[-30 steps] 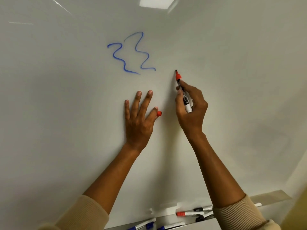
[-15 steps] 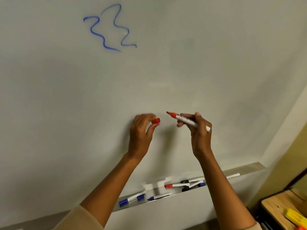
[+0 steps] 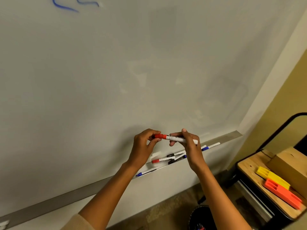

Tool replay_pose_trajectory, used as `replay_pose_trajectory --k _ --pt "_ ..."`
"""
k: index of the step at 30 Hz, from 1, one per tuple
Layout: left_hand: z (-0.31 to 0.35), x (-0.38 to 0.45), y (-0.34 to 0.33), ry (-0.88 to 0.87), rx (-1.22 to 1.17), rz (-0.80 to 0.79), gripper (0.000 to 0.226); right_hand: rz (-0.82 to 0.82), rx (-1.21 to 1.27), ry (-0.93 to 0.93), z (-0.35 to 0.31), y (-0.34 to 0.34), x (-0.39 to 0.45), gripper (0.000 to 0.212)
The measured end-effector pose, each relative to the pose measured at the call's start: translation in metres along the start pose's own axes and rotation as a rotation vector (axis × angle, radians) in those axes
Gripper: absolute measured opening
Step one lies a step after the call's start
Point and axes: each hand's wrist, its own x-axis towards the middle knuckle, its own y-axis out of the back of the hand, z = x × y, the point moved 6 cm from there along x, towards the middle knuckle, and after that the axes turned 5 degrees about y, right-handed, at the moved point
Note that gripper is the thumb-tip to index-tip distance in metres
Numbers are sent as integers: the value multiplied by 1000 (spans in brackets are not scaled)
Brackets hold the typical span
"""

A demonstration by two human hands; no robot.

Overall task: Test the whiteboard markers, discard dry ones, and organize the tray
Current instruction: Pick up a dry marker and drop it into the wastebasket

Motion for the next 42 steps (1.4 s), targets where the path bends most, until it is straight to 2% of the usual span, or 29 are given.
replay_pose_trajectory --k 3,7,15,19,23,27,30,33,36,39,42 --pt "-2 -6 -17 60 -64 -160 17 6 35 -70 15 15 -5 60" --pt "2 -15 -38 146 -141 -303 15 108 225 -199 33 30 -11 58" --pt "5 -29 -79 321 -343 -374 12 231 387 -337 72 28 -34 41" --pt "-5 -36 -97 385 -408 -458 16 252 400 -382 87 37 -42 32" --pt "-14 -44 -116 403 -399 -505 12 263 360 -438 105 52 -53 33" --pt "-28 -58 -138 419 -241 -480 18 308 219 -441 108 76 -74 46" --pt "-46 -74 -155 373 -43 -511 43 311 22 -405 110 95 -92 57" --pt "-67 -94 -171 239 294 -605 67 310 -202 -366 117 116 -114 42" --pt "-82 -112 -184 83 563 -663 89 185 -480 -303 123 135 -137 28" --pt "-94 -126 -199 27 704 -732 96 140 -655 -354 137 161 -165 35" --pt "-97 -136 -209 16 741 -769 99 155 -764 -453 155 191 -190 45"
